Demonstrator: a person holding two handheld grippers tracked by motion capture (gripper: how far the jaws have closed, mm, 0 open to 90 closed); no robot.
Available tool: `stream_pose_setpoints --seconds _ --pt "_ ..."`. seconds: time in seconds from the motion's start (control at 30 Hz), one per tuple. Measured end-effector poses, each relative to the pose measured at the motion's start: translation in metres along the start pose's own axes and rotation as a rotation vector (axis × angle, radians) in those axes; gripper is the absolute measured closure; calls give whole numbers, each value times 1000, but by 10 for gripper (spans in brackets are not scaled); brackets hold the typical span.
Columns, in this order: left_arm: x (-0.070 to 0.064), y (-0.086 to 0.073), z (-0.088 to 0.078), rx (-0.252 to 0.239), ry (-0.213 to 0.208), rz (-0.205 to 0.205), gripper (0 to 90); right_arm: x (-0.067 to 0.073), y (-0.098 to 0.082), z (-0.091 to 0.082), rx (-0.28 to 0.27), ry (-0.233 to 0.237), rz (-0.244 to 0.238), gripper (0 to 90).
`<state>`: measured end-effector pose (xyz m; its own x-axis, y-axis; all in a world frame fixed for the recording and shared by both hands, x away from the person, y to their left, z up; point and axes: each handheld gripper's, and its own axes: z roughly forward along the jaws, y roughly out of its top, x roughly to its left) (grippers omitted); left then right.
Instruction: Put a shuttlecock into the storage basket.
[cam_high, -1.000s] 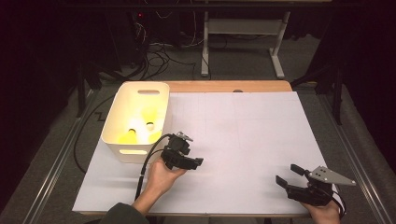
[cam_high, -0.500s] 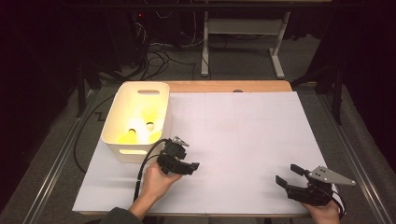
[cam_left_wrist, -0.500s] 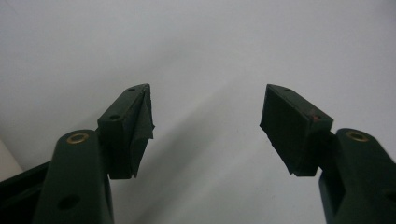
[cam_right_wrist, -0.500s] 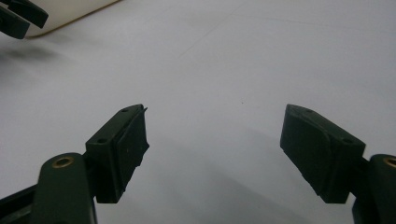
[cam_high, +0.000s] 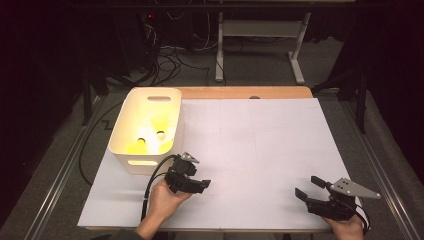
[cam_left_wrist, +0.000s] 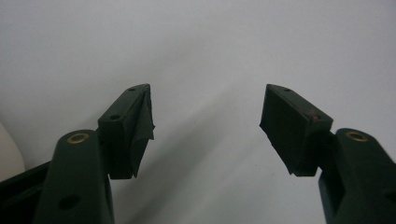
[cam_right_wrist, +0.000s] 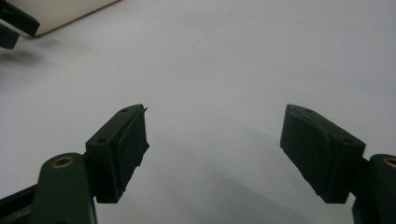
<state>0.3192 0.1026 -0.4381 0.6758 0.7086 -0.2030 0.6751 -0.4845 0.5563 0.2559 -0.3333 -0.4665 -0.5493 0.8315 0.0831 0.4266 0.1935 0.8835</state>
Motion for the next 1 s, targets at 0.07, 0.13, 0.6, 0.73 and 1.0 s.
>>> stream_pose_setpoints --seconds 0.07,0.13,0.6,0.73,1.0 --pt "0 -2 -1 -1 -3 -2 354 0 0 0 0 0 0 233" --pt "0 -3 -2 -5 -5 -5 354 0 0 0 0 0 -1 233" --pt "2 -22 -11 -26 7 -18 358 0 0 -1 -5 0 7 233" --pt "2 -27 -14 -28 7 -18 358 0 0 -1 -3 0 4 233" --pt "5 -35 -19 -36 4 -23 356 0 0 0 -1 0 4 233"
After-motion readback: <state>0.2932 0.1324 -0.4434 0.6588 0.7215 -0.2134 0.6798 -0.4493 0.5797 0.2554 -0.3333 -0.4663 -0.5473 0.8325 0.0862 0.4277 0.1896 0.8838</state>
